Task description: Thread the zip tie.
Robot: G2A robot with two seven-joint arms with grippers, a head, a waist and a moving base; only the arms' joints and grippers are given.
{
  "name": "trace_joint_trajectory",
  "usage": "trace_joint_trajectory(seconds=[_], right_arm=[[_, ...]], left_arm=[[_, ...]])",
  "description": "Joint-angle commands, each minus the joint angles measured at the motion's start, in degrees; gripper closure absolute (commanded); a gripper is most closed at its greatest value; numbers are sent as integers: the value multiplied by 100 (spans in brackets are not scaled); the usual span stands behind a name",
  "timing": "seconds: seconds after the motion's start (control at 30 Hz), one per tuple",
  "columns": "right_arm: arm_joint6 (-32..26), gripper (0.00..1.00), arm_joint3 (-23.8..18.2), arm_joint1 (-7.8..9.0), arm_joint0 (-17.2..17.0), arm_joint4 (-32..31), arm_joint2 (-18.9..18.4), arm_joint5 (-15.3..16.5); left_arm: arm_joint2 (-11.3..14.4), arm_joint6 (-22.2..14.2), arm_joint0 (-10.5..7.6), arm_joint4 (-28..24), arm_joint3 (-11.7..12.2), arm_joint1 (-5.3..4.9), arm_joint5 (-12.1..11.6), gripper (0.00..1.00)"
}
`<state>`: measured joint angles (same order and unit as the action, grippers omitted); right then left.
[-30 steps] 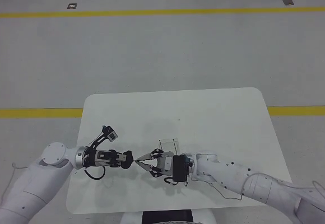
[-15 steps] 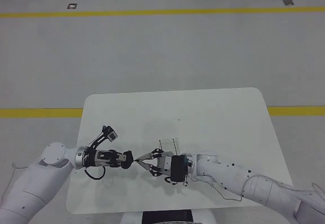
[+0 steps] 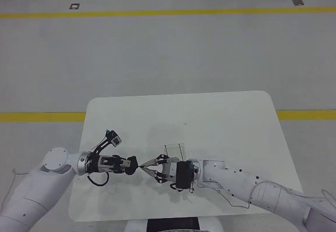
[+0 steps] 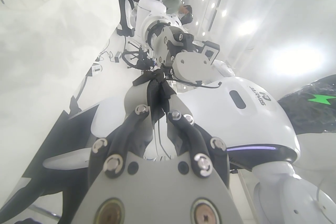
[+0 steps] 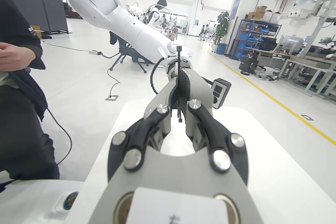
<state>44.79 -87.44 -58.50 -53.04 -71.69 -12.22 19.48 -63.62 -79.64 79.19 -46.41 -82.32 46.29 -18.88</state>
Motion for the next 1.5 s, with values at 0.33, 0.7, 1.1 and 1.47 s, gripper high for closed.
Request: trace_joint_trajectory(seconds=[0.33, 0.7, 1.1, 1.47], right_arm=[[-32, 100, 96, -58, 12, -4, 34, 0], [15, 100, 116, -71, -7, -29, -26, 0], [11, 100, 107, -71, -48, -76, -66, 0], [-8, 100, 116, -64, -51, -59, -51, 0]], left_arm=[[0, 0, 0, 0, 0, 0, 0, 100], [0, 0, 0, 0, 0, 0, 0, 100], [0, 0, 0, 0, 0, 0, 0, 100], [0, 0, 0, 0, 0, 0, 0, 100]])
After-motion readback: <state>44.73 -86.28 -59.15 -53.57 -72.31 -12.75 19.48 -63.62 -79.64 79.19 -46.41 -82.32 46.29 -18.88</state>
